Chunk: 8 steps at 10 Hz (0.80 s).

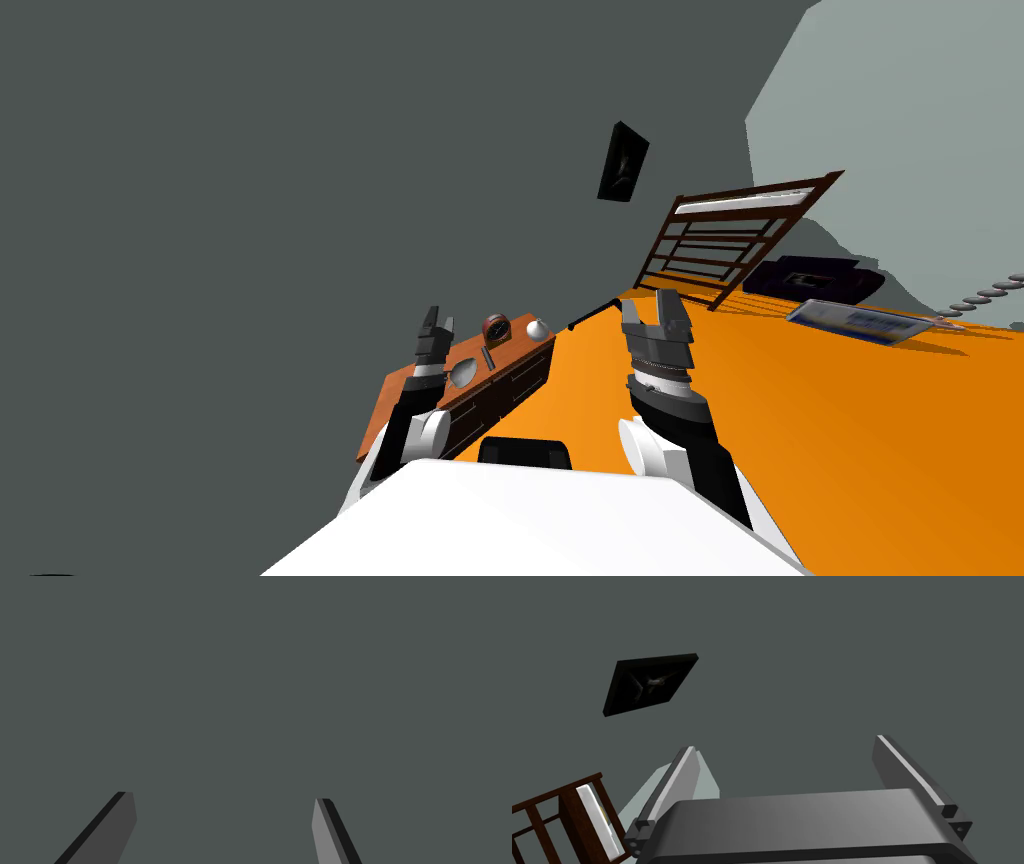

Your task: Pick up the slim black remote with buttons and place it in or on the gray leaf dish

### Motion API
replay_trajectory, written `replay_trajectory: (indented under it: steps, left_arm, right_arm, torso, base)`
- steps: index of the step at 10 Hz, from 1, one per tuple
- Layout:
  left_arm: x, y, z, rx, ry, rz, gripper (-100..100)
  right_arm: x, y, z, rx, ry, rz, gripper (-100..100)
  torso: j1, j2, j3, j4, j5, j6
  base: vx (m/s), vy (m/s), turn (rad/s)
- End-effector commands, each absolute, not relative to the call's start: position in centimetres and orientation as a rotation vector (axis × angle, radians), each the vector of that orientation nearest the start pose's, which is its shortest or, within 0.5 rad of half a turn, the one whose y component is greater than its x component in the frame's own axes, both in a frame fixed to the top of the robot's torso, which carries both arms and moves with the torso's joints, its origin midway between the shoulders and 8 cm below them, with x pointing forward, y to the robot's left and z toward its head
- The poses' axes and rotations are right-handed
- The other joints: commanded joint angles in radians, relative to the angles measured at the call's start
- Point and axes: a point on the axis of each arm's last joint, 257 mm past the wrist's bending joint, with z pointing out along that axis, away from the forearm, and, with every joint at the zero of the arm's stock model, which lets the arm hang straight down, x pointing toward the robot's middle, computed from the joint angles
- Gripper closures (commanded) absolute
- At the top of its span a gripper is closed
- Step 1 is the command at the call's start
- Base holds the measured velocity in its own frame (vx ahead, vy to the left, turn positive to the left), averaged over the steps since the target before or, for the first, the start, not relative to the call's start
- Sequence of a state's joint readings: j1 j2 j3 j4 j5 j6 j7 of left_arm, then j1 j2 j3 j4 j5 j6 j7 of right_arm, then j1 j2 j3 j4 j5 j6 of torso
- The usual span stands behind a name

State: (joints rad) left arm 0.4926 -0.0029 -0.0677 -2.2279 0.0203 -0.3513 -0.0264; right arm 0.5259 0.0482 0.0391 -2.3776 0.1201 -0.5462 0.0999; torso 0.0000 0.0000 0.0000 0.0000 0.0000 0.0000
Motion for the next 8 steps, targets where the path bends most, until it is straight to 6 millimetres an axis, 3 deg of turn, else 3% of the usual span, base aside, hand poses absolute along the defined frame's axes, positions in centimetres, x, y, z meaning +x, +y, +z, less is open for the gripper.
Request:
replay_trajectory:
  steps: [1, 4, 7, 8]
  left_arm:
    - [38.3, 26.0, -3.4, -0.811, 0.785, -1.303, -100]
    - [39.8, 25.8, -5.6, -0.794, 0.888, -1.250, -100]
    - [42.1, 26.5, -9.2, -0.802, 1.011, -1.154, -100]
    - [42.1, 26.5, -9.2, -0.802, 1.011, -1.154, -100]
  right_arm:
    - [31.6, -25.5, 6.7, 0.491, 0.578, 1.181, 0]
    - [31.6, -25.5, 6.7, 0.491, 0.578, 1.181, 0]
    - [31.6, -25.5, 6.7, 0.491, 0.578, 1.181, 0]
    - [31.6, -25.5, 6.7, 0.491, 0.578, 1.181, 0]
  torso:
    - [0.000, 0.000, 0.000, 0.000, 0.000, 0.000]
    - [-0.002, 0.002, 0.001, 0.000, 0.000, 0.000]
    - [-0.003, 0.004, 0.002, 0.001, -0.001, 0.000]
    - [-0.004, 0.004, 0.002, 0.001, -0.001, 0.000]
  base:
    - [-0.011, -0.010, -0.050]
    - [-0.036, -0.035, -0.082]
    - [-0.055, -0.055, -0.152]
    - [-0.031, -0.043, -0.034]
